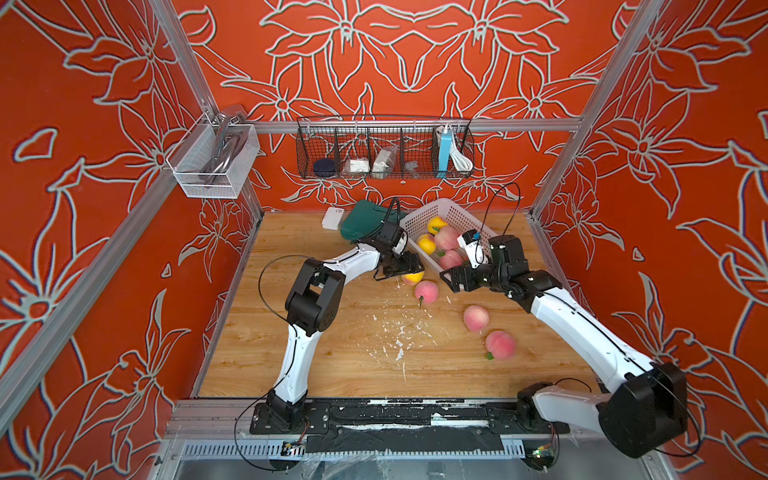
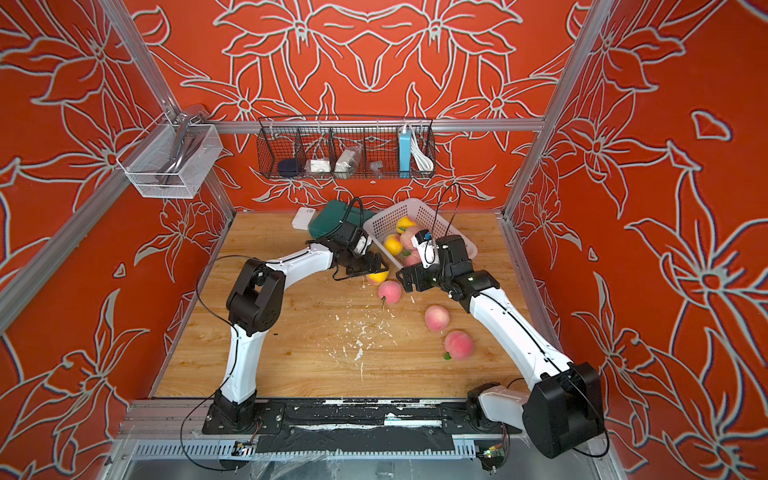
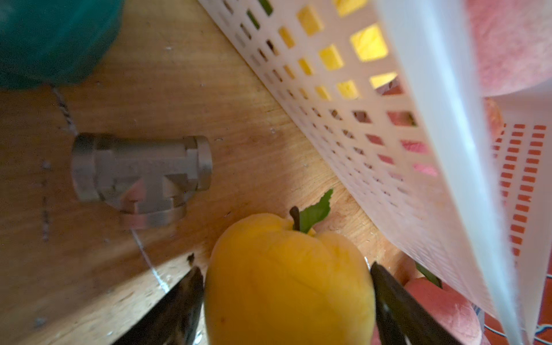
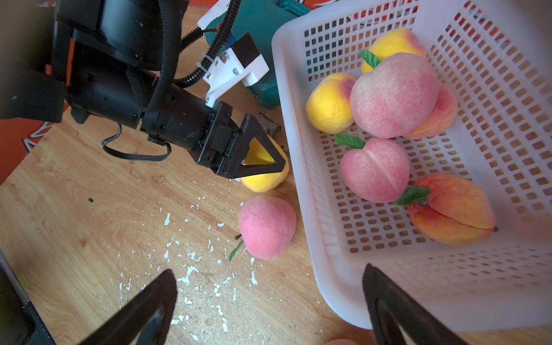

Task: Put the peaches into the basket
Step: Pick up the peach from the center of the board.

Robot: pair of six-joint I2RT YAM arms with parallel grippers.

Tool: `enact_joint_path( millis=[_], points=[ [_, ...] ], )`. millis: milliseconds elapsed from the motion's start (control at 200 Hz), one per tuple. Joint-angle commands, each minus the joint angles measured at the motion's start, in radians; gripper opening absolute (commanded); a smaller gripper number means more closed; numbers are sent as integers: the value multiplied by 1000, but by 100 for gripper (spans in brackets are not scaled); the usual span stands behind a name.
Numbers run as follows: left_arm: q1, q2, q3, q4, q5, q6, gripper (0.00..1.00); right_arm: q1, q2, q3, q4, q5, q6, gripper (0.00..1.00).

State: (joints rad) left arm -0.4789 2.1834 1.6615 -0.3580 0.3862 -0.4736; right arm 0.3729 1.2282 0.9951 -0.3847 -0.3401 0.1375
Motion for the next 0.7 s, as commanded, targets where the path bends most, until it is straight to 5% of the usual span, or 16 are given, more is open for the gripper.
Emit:
enact_joint_path(
  millis=[0, 696],
  points=[
    [-5, 17, -17, 2, 4, -3, 80, -6, -22, 7, -19, 13, -2, 99],
    [-4, -45, -49, -22, 13, 2, 64, -15, -31, 4, -9, 10, 1, 99]
  ],
)
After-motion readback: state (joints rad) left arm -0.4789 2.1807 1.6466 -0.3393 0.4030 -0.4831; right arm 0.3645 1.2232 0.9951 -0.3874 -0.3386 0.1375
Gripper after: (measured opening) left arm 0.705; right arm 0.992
